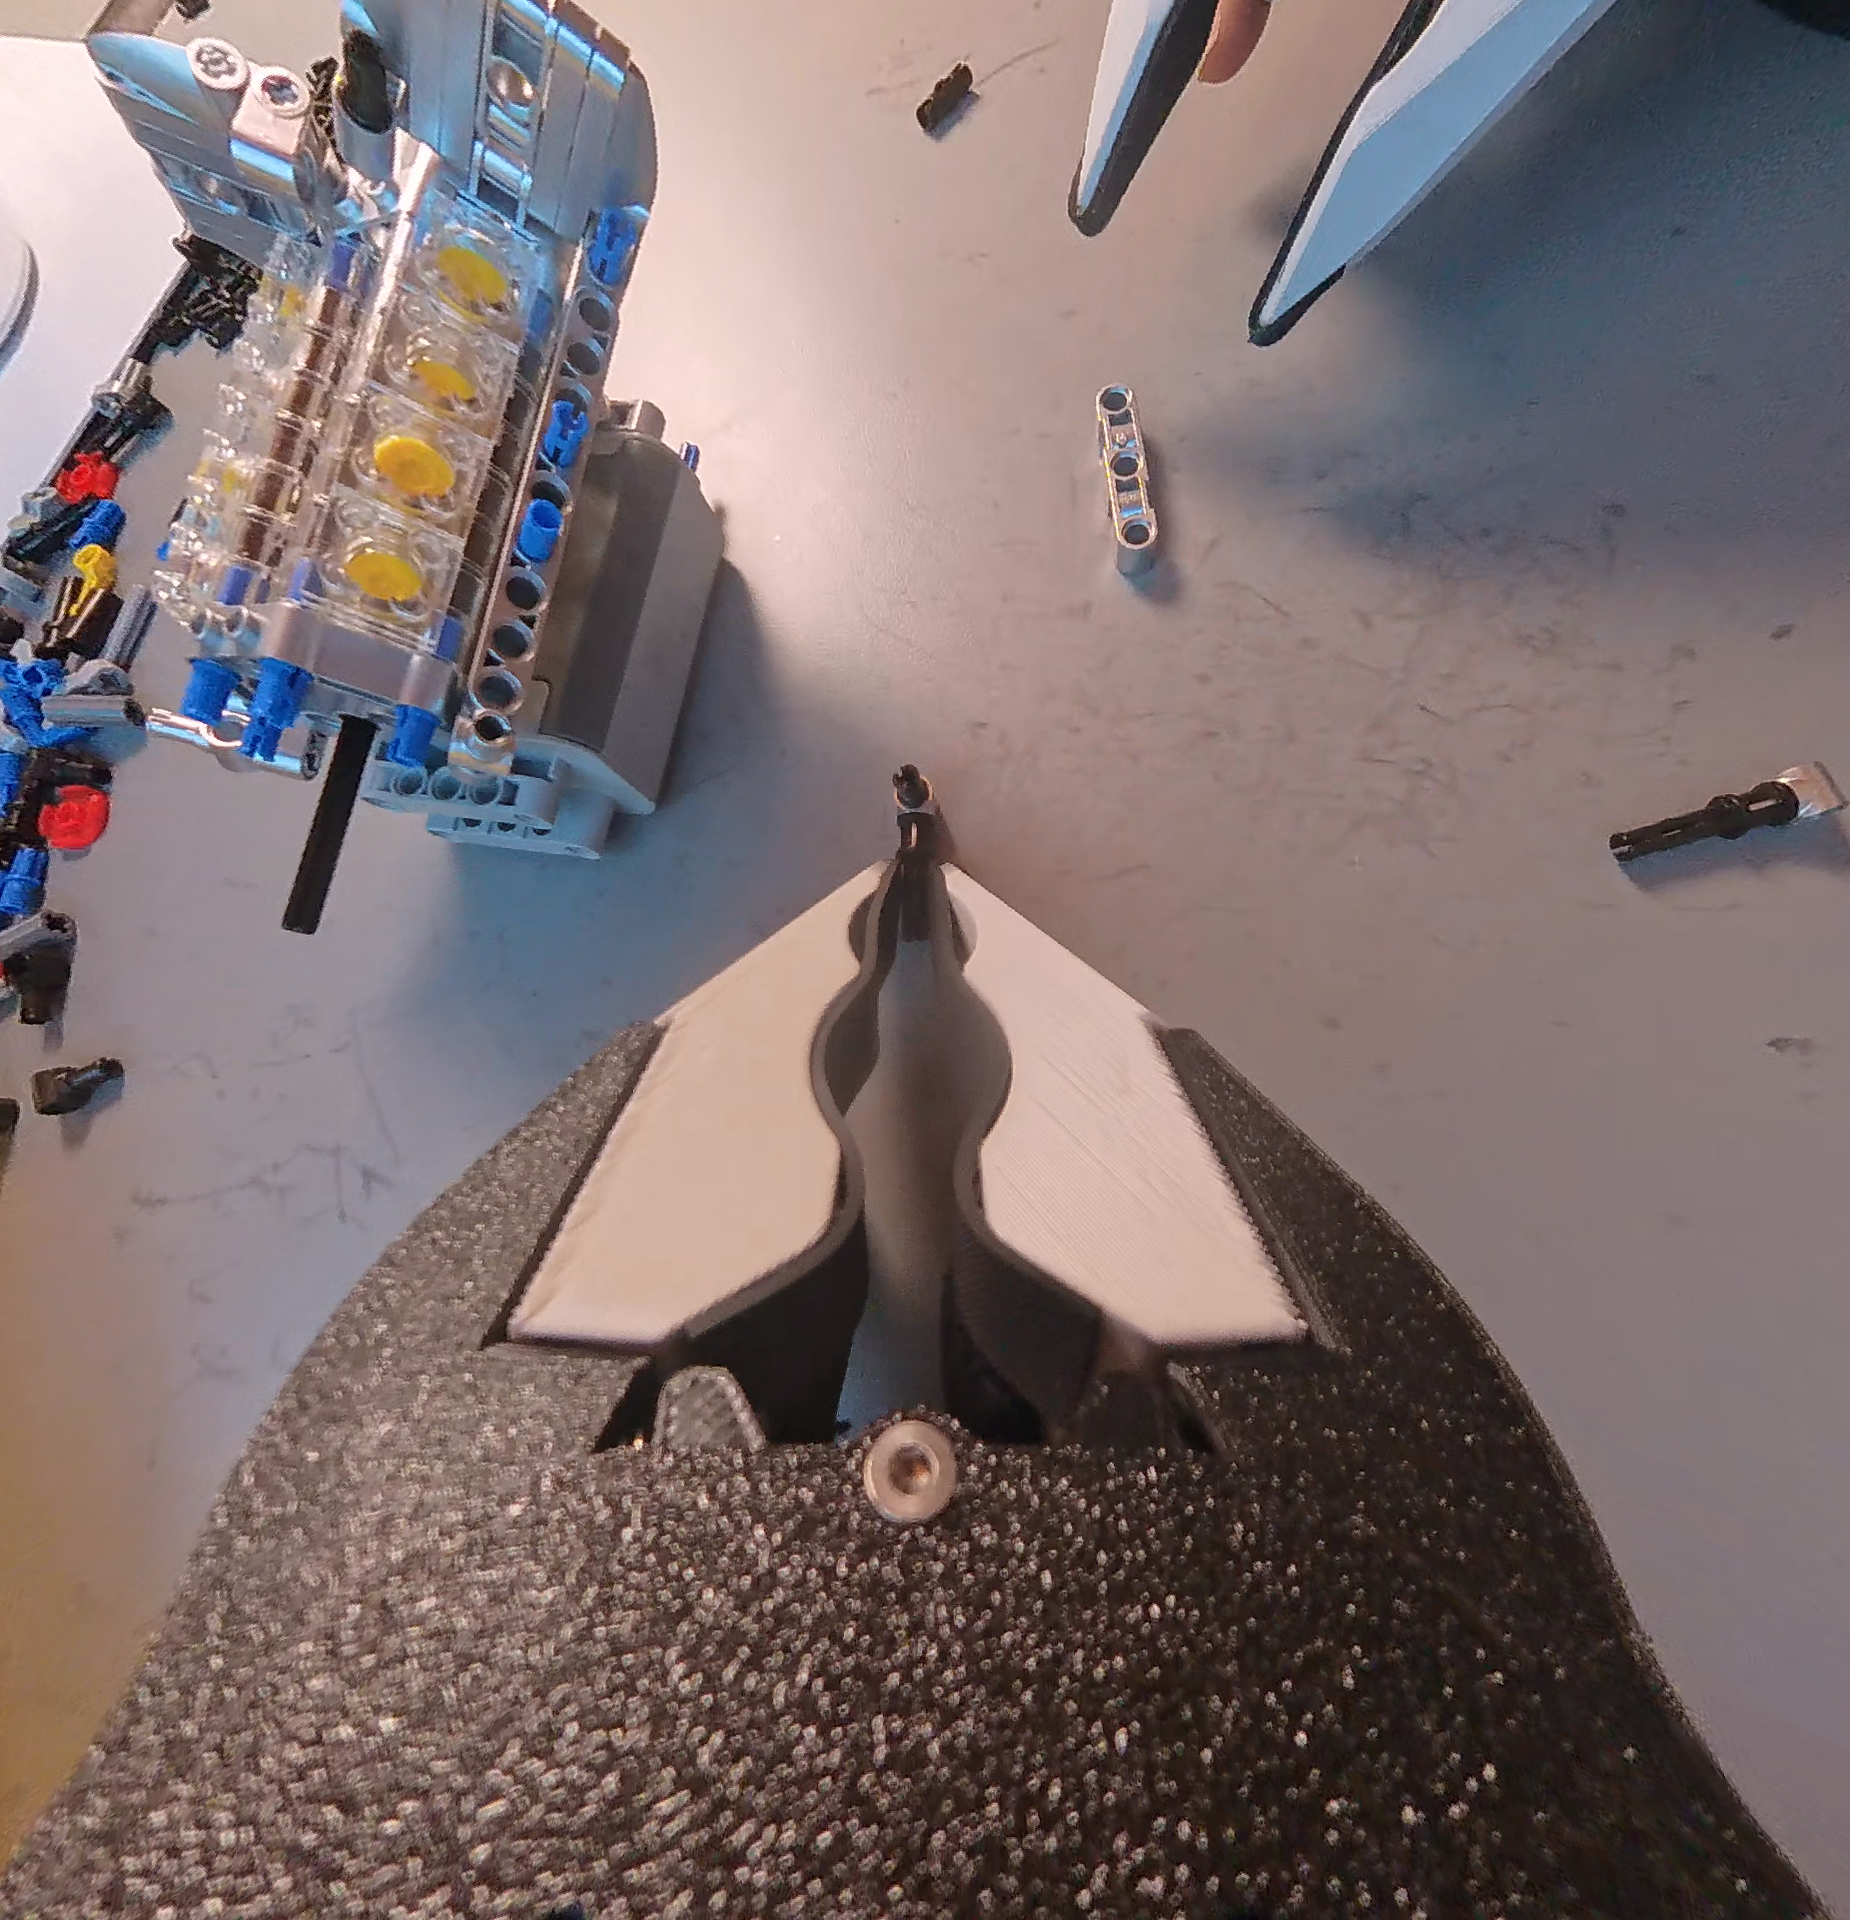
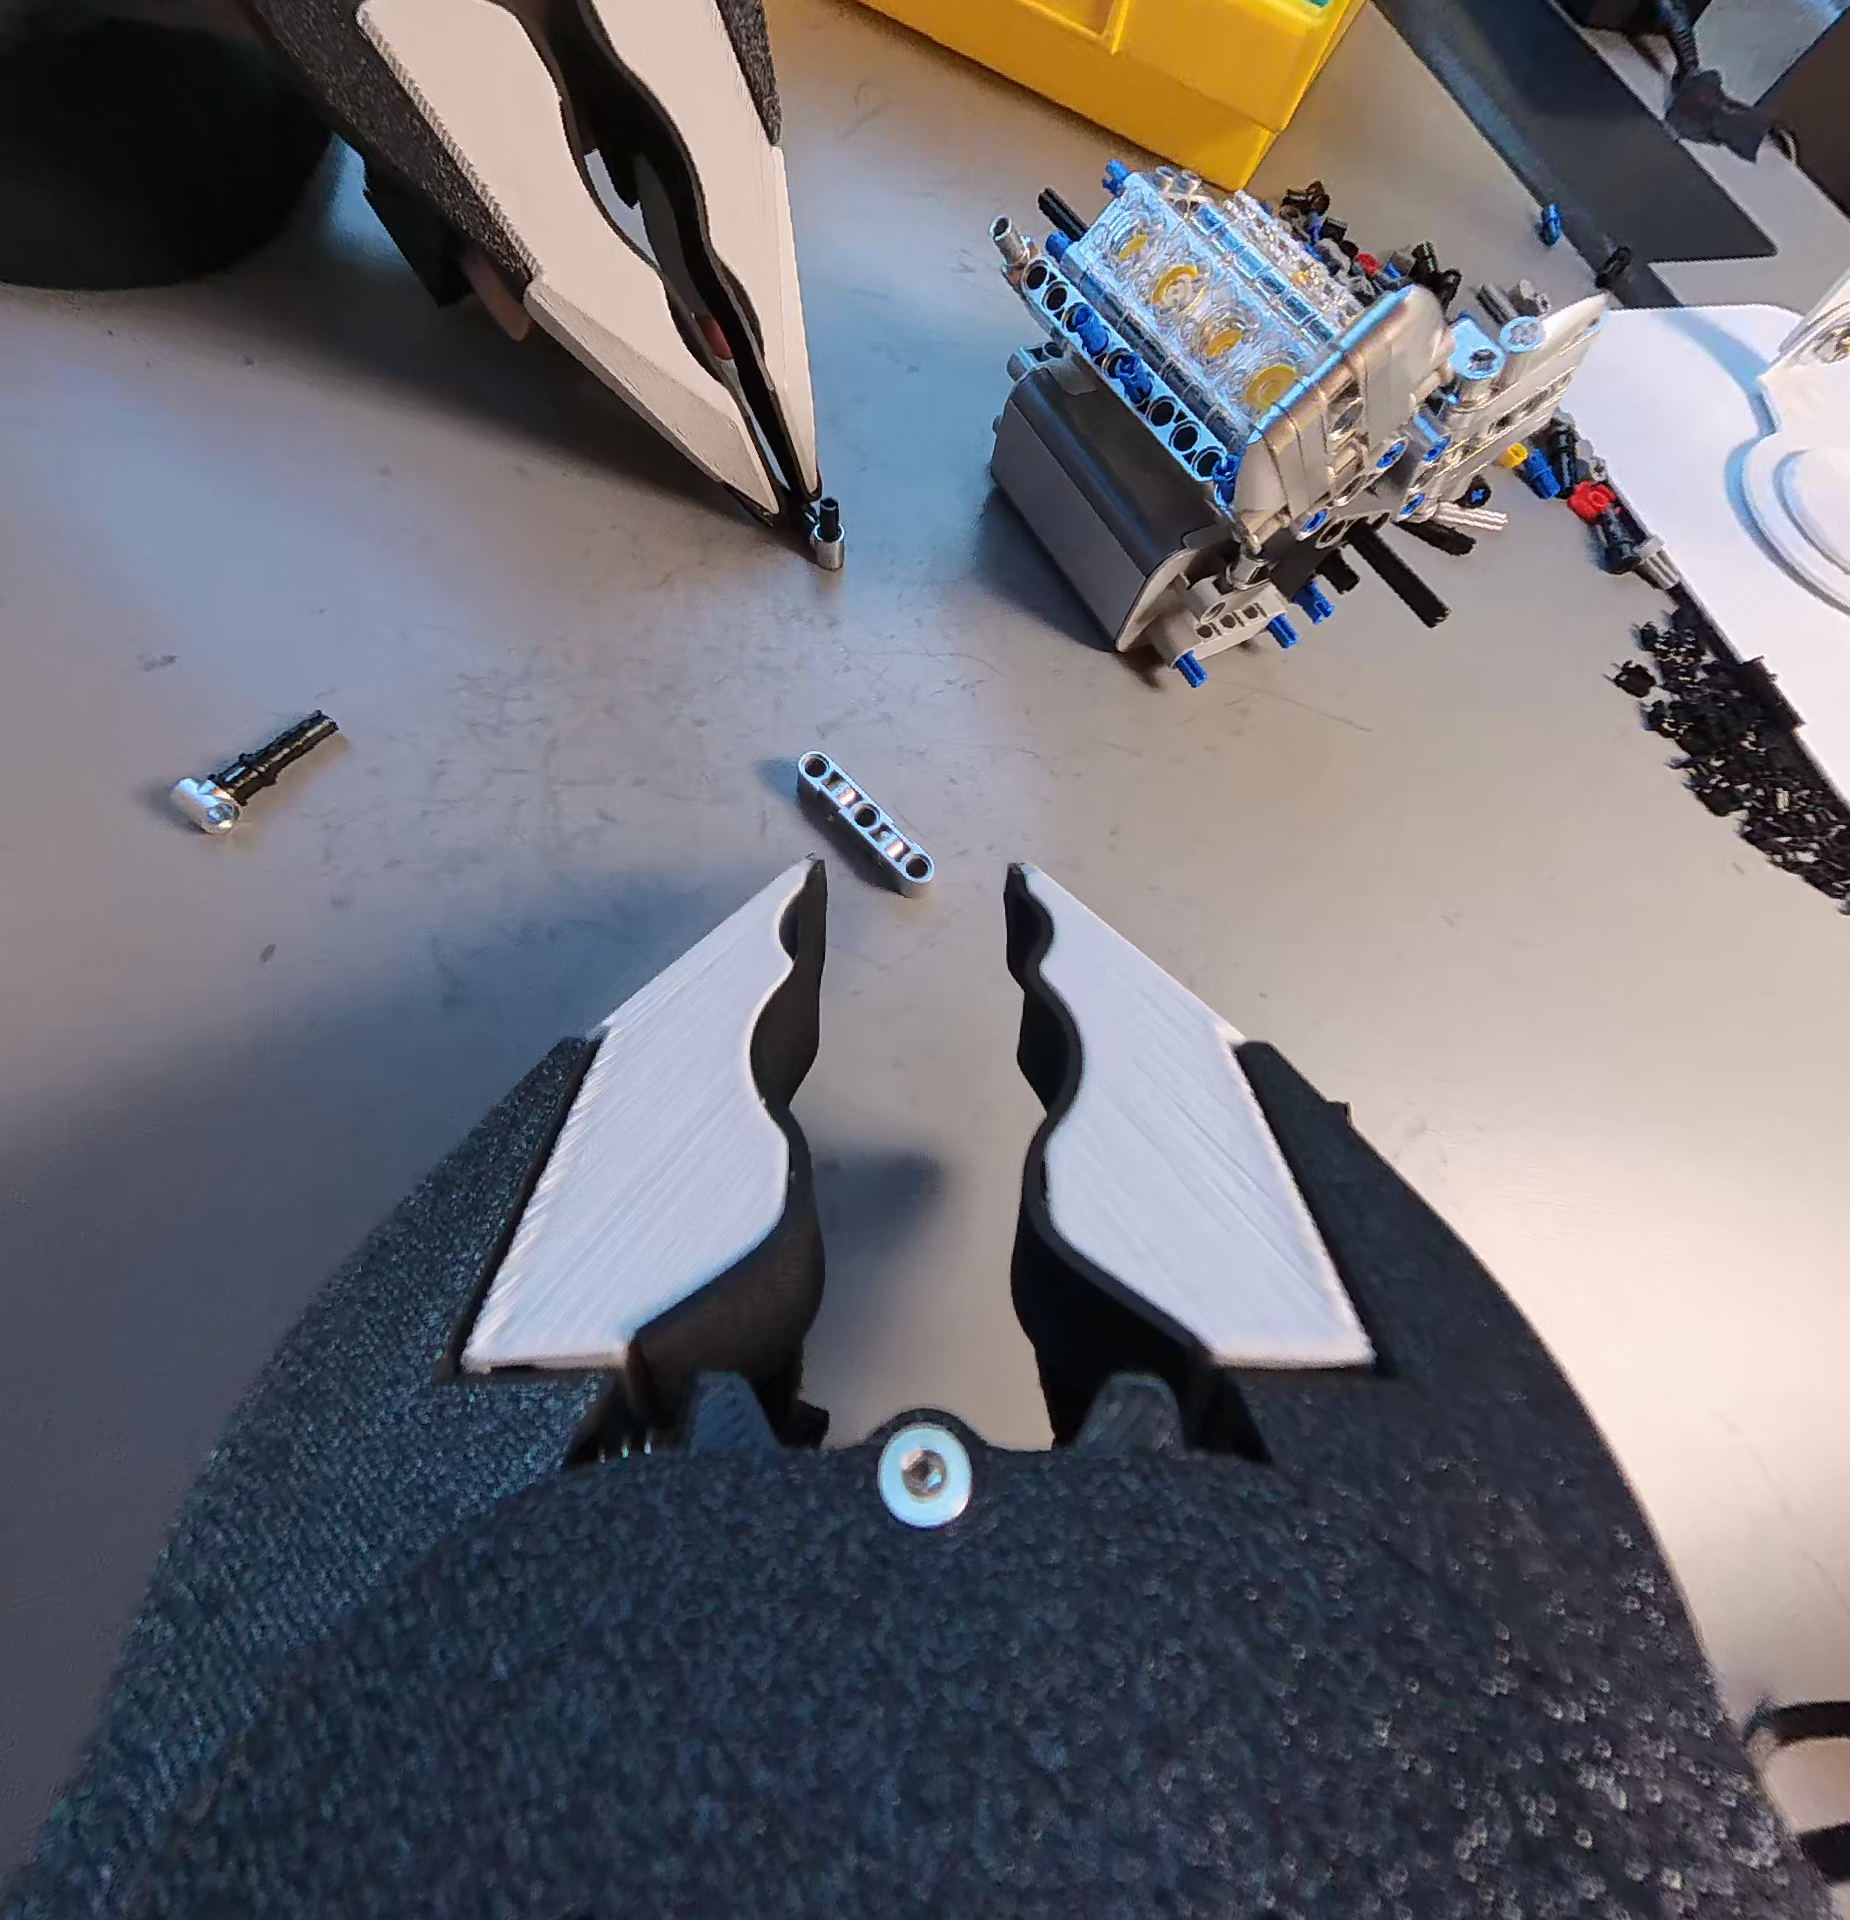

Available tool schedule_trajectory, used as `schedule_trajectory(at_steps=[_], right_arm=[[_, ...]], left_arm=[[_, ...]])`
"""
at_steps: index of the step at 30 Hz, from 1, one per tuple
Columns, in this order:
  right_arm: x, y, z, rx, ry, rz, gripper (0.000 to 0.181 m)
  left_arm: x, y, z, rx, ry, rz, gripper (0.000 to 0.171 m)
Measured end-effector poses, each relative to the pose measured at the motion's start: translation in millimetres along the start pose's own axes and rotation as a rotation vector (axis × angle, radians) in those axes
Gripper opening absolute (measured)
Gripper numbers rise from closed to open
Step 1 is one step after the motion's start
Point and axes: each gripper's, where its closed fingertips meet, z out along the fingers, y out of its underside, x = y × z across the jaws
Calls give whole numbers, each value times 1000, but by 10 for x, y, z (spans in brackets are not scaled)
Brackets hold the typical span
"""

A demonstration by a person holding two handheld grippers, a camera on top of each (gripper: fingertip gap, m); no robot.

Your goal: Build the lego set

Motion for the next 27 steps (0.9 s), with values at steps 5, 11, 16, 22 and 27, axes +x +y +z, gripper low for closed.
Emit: schedule_trajectory(at_steps=[5,11,16,22,27], right_arm=[[13,26,7,-14,14,-11,34],[39,28,7,-15,34,-11,34],[72,31,9,-17,53,-3,34],[42,66,53,-45,43,-21,35],[-10,66,71,-48,16,-35,38]], left_arm=[[1,0,0,0,10,-12,2],[-64,19,-8,-7,-26,-23,3],[-162,-33,-68,34,-63,-49,3],[-140,-28,-69,36,-54,-36,3],[-88,-4,-25,15,-47,5,3]])
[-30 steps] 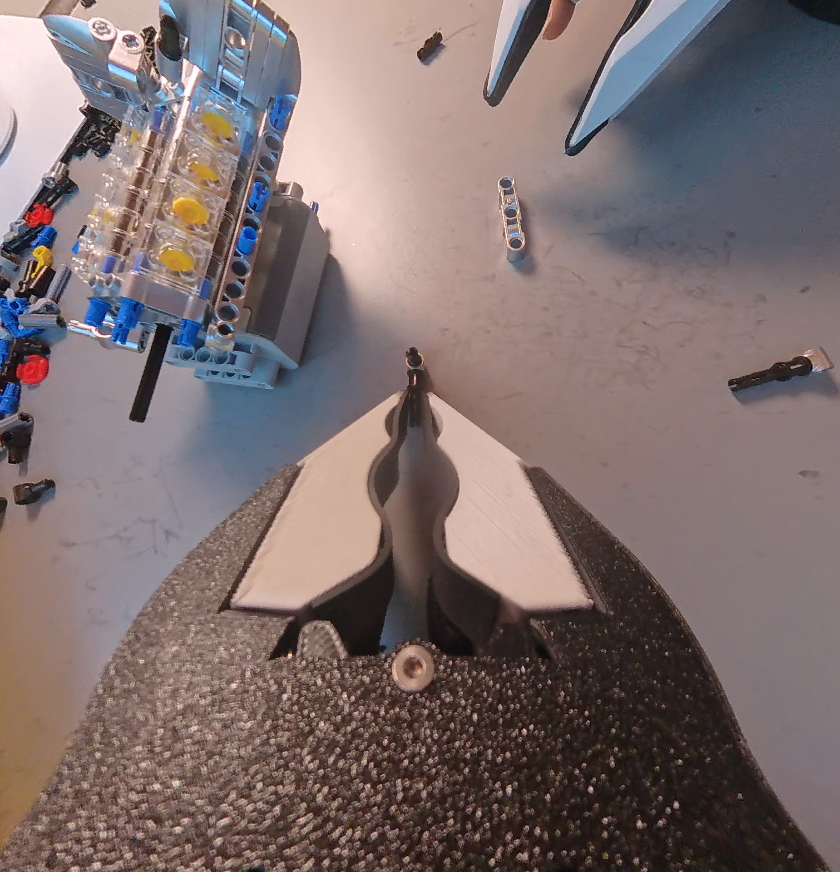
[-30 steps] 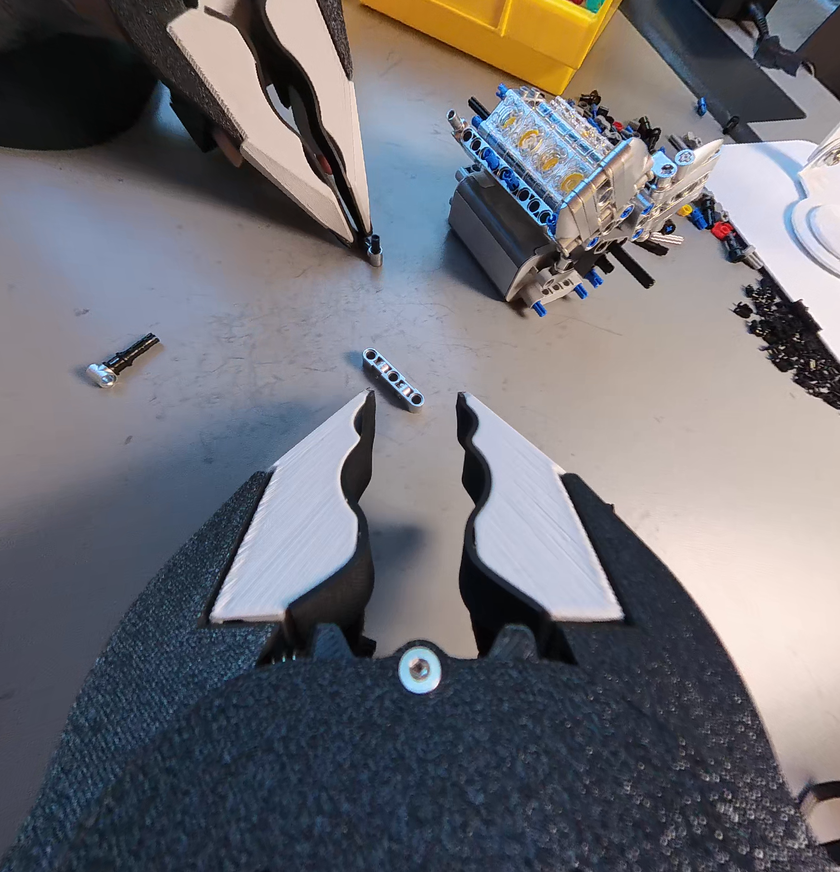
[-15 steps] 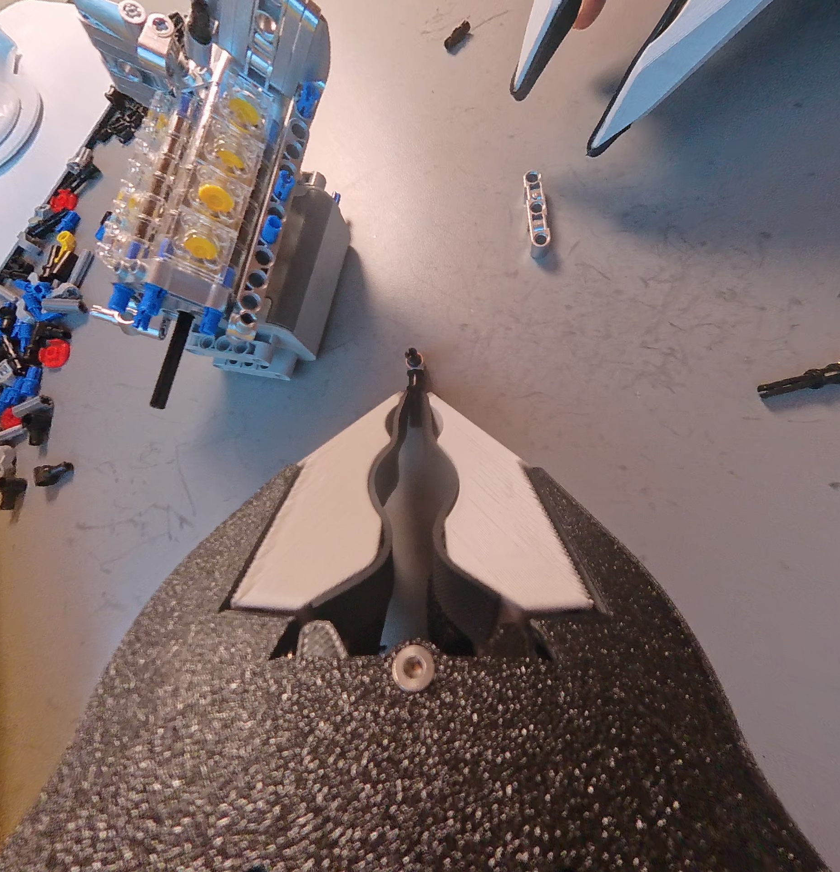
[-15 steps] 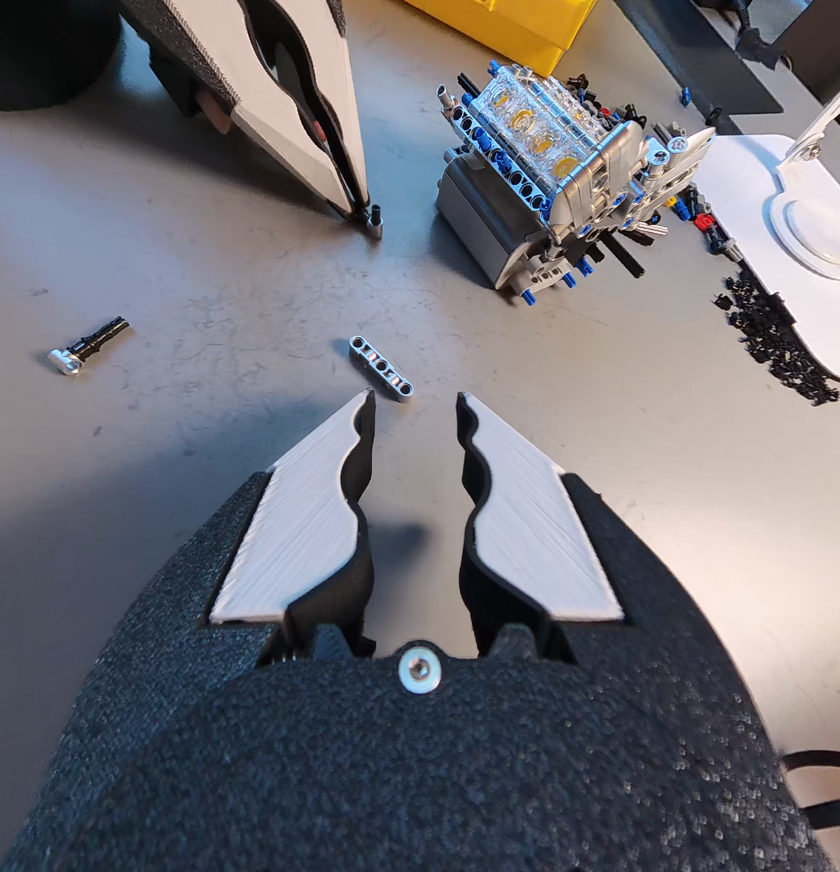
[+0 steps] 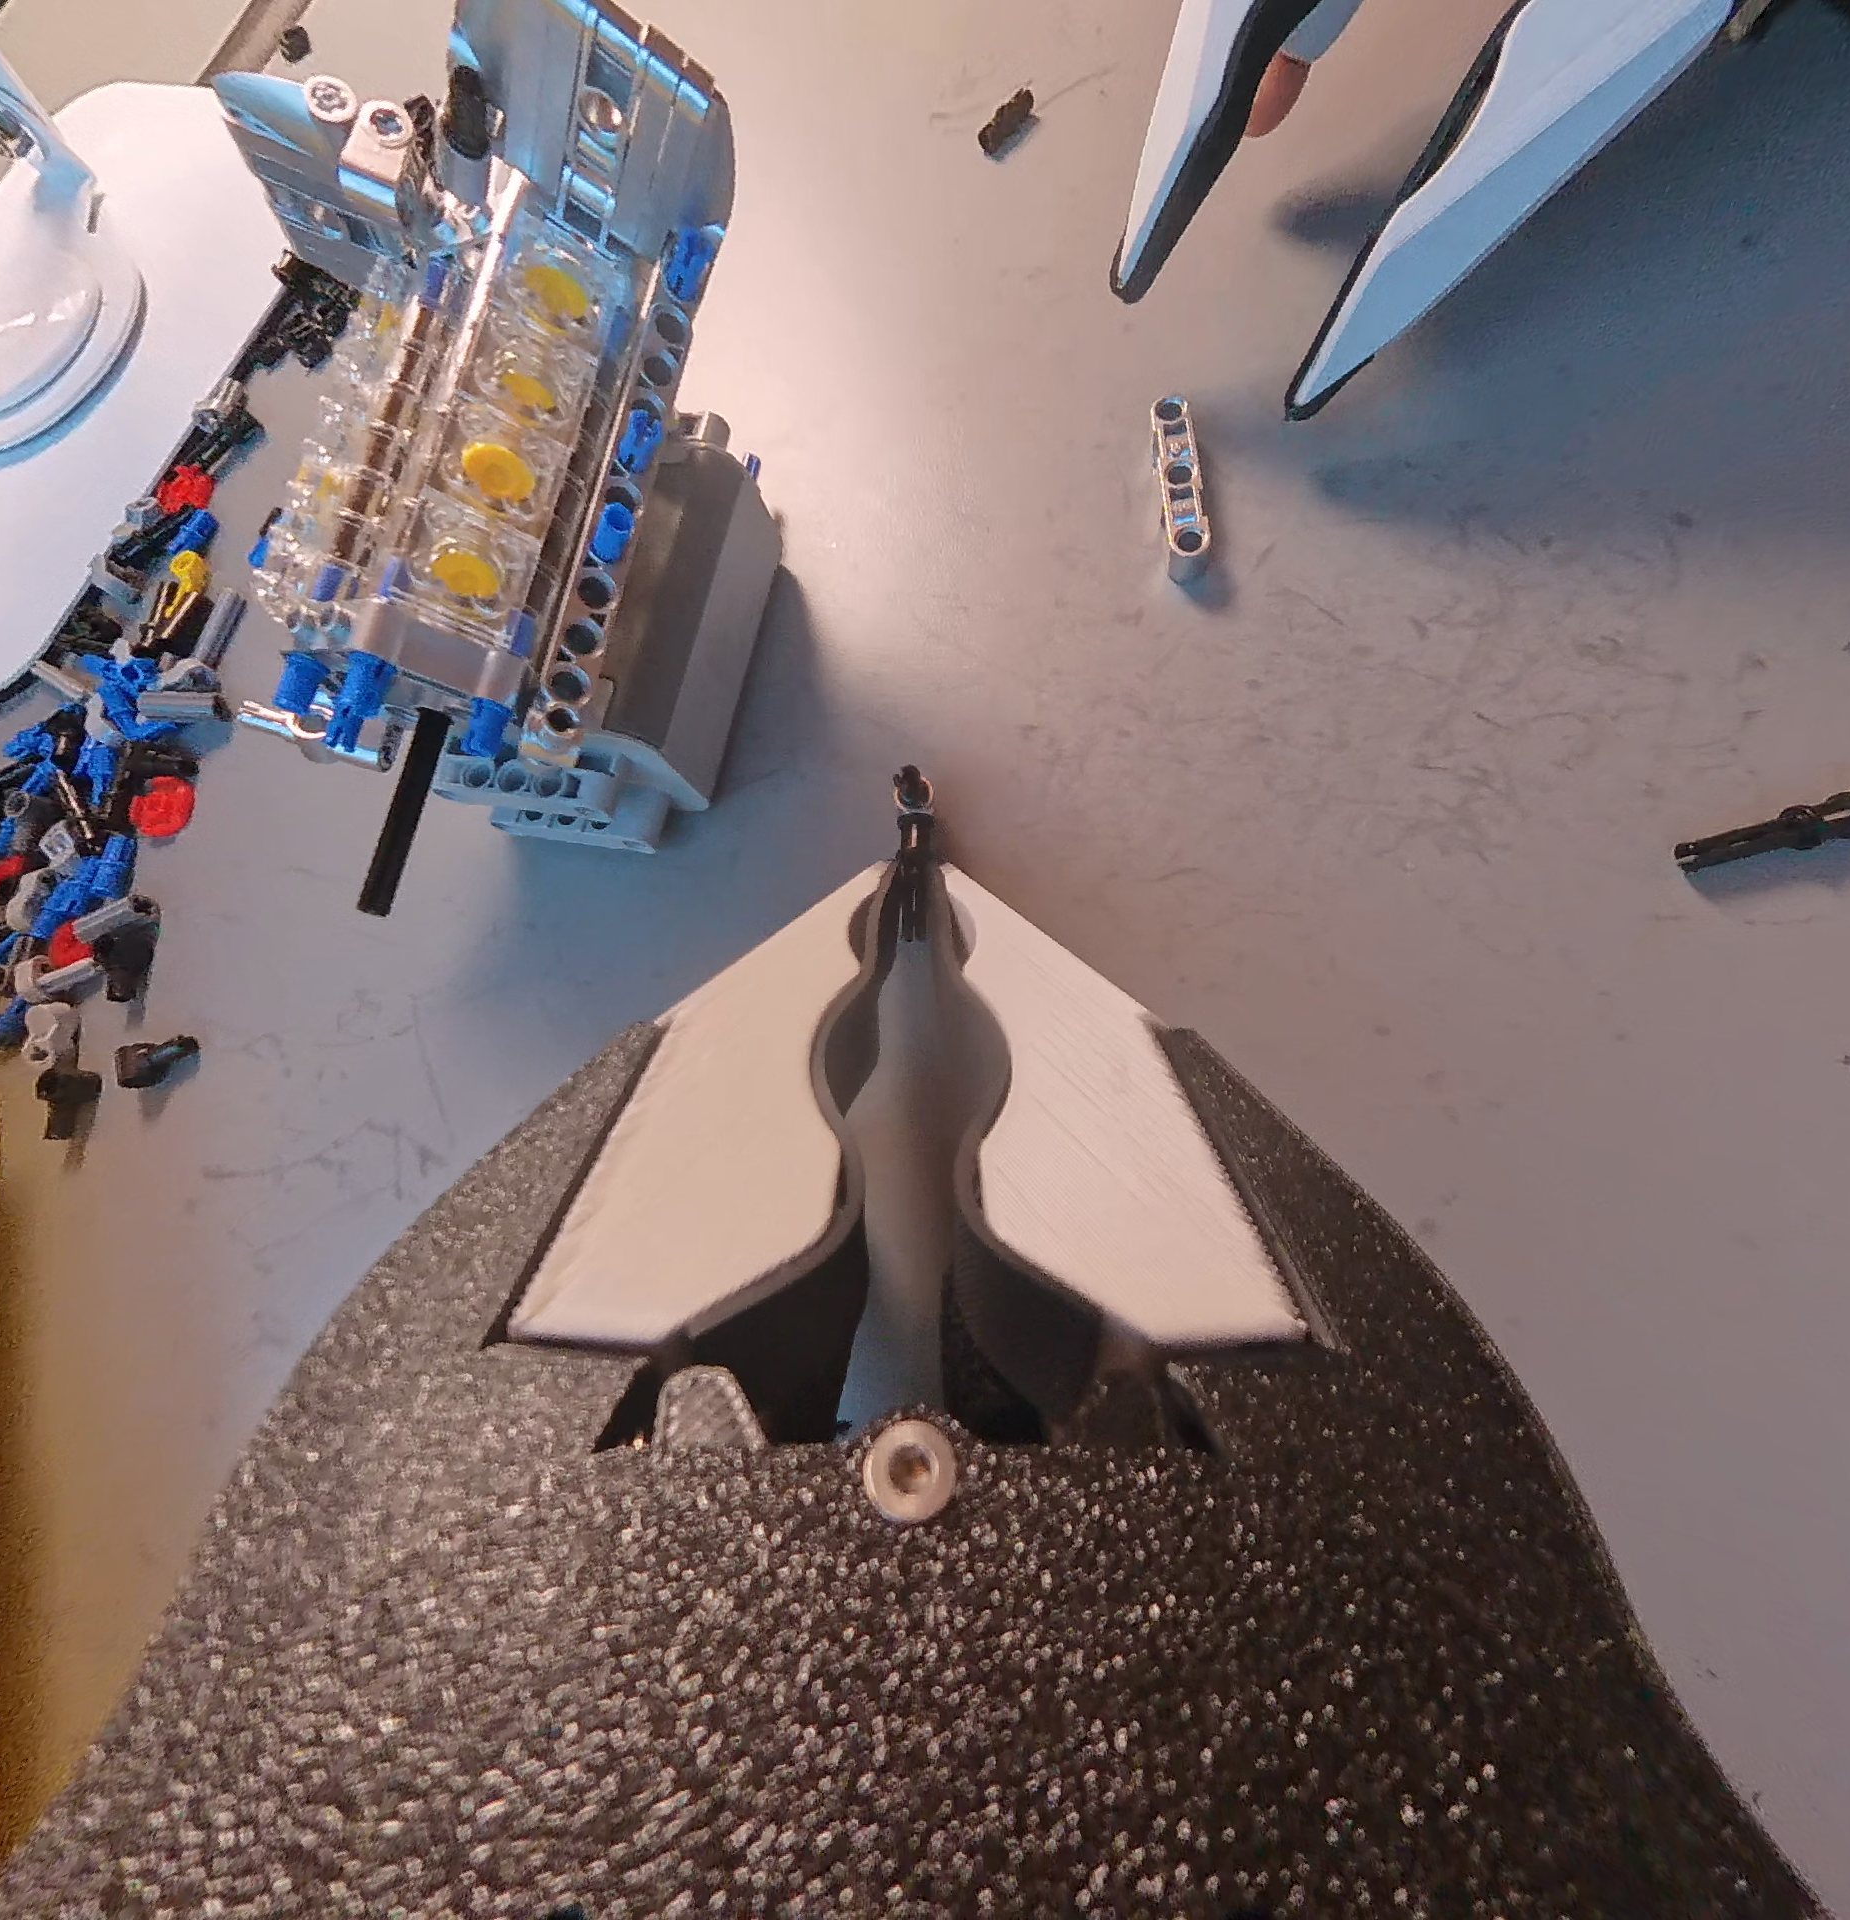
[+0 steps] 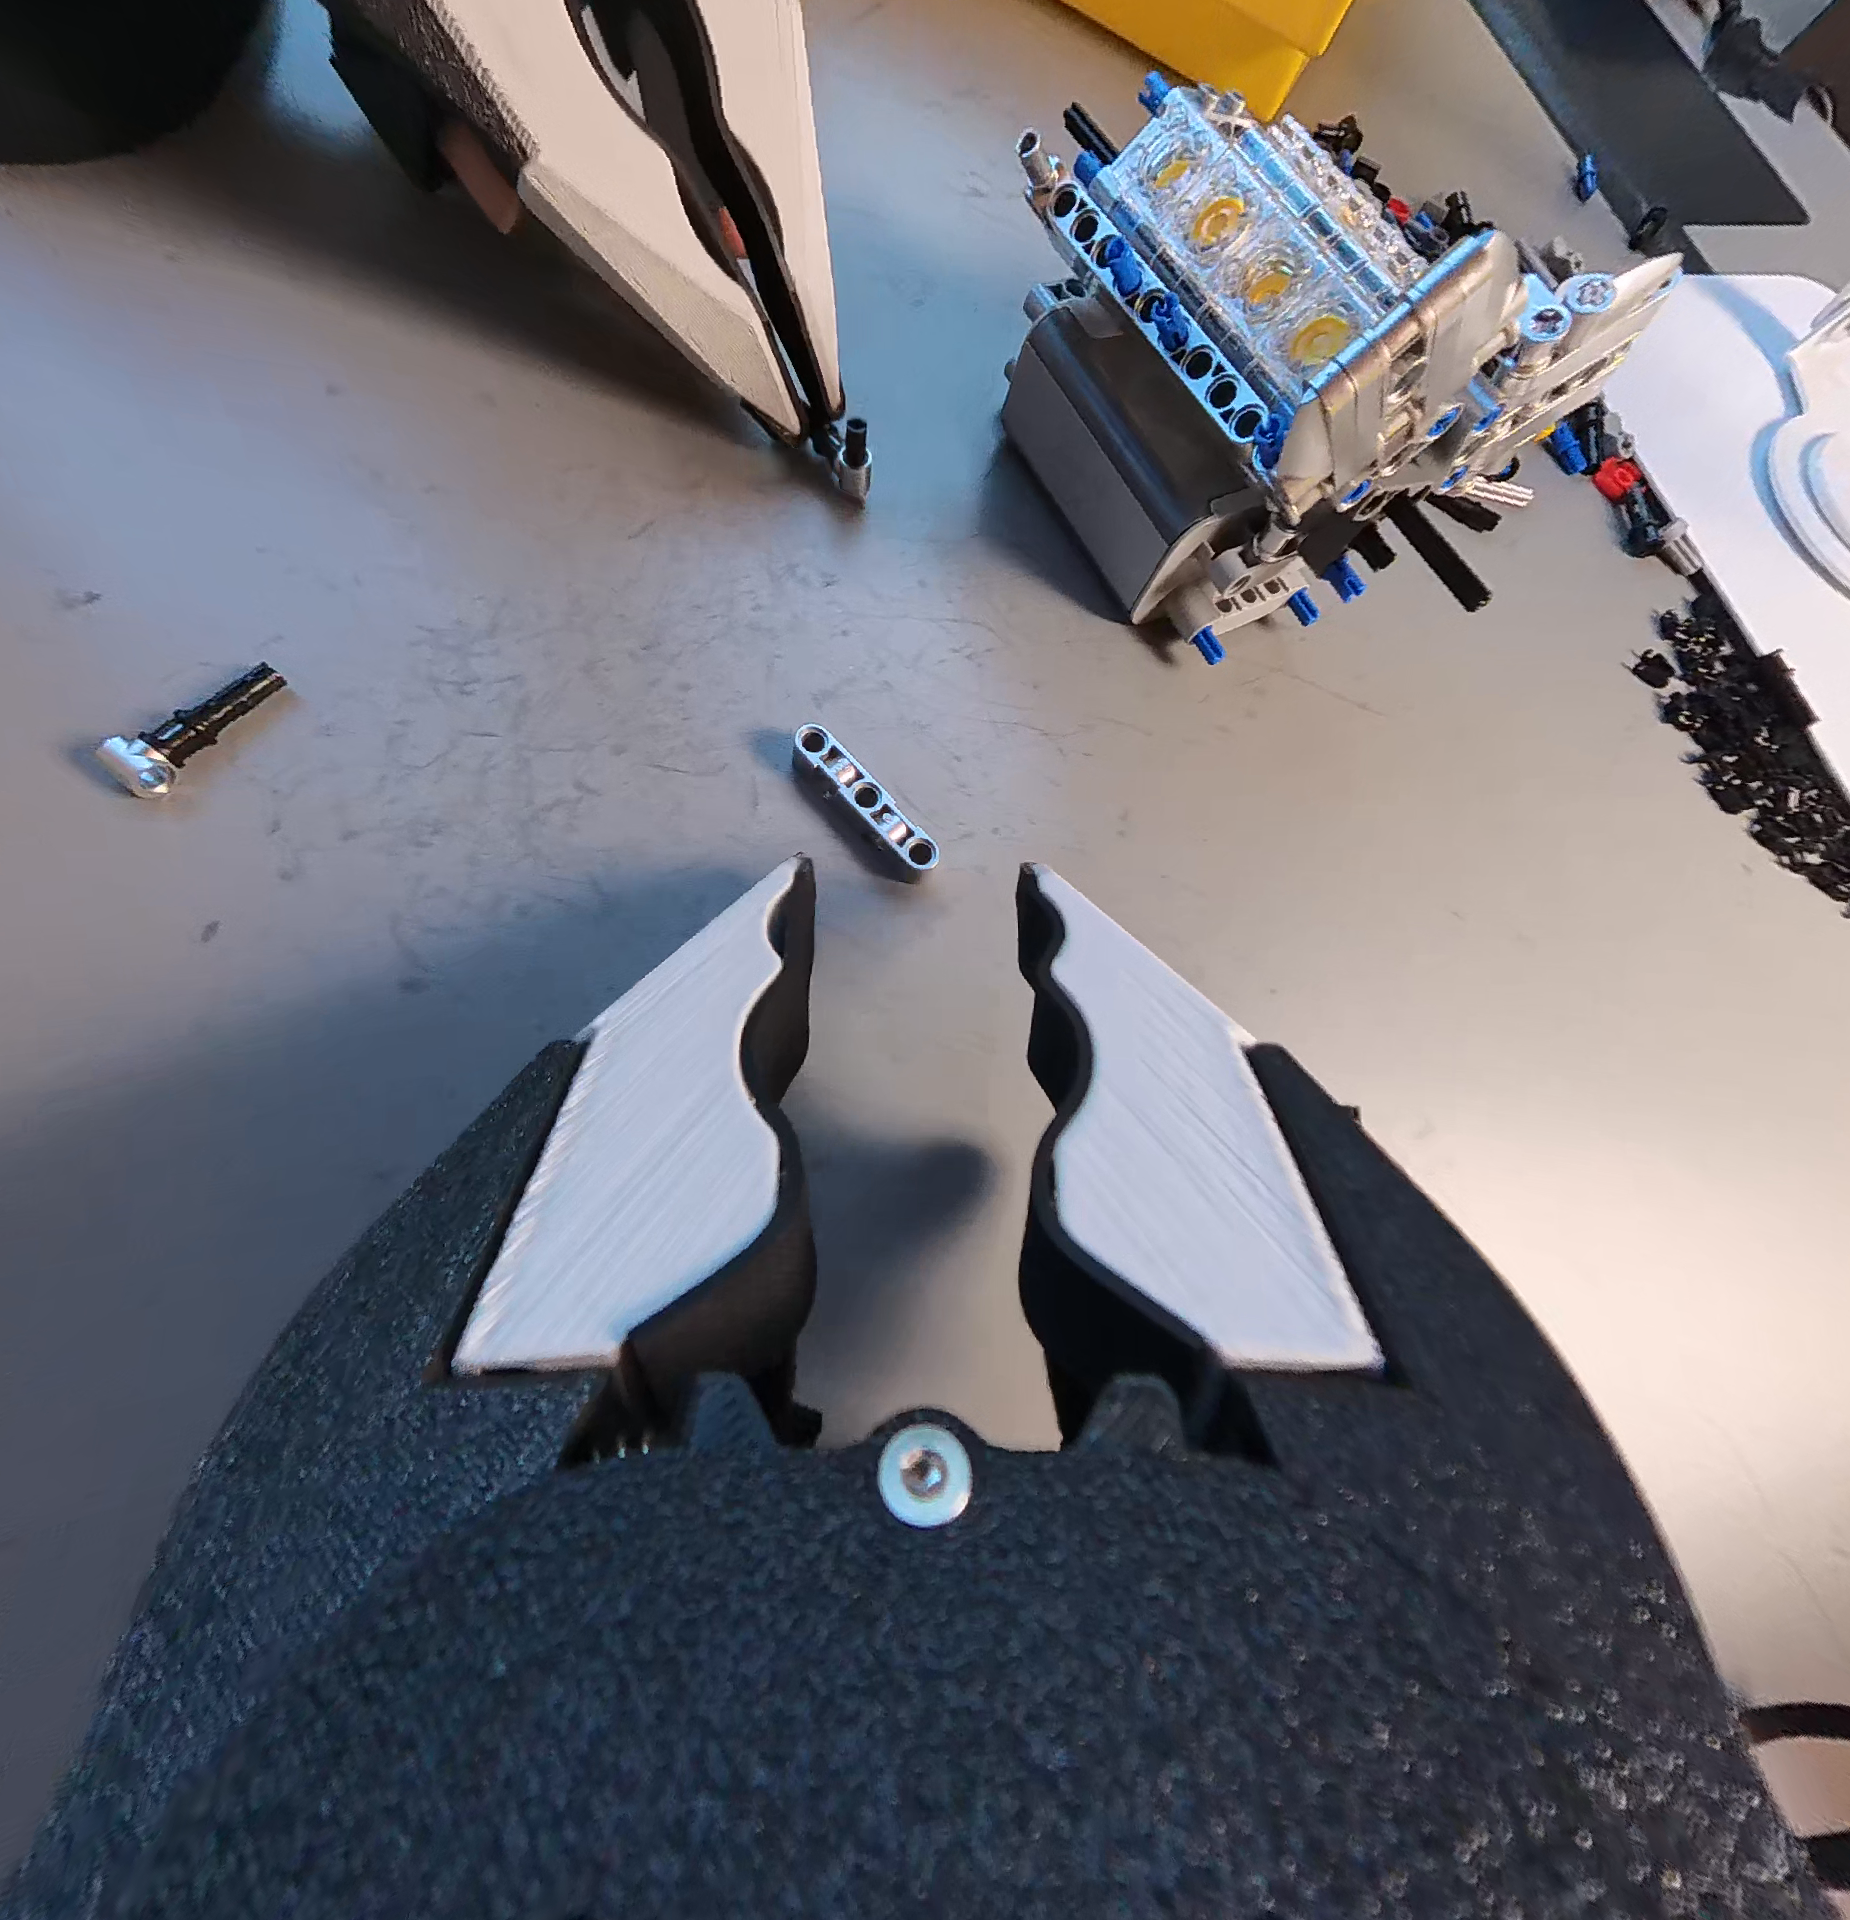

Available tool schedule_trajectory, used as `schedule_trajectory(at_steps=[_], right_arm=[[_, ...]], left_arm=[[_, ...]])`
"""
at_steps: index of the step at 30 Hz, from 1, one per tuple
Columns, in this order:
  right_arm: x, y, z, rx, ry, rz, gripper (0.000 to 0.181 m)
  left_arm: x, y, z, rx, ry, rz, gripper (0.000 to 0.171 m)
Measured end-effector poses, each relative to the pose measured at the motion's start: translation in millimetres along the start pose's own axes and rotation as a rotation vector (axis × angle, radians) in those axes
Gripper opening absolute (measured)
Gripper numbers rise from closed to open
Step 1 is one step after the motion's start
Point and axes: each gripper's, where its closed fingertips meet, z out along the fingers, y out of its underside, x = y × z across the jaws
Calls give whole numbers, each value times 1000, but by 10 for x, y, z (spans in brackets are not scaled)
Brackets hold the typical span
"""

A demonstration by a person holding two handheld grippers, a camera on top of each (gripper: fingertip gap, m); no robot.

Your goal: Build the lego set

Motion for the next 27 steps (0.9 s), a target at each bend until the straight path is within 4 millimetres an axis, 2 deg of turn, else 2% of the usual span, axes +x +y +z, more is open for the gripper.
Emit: schedule_trajectory(at_steps=[15,27], right_arm=[[-39,20,68,-30,-13,-22,42],[-77,-24,67,-12,-33,-23,36]], left_arm=[[5,-7,12,4,-4,15,3],[-5,-6,18,-2,-31,36,3]])
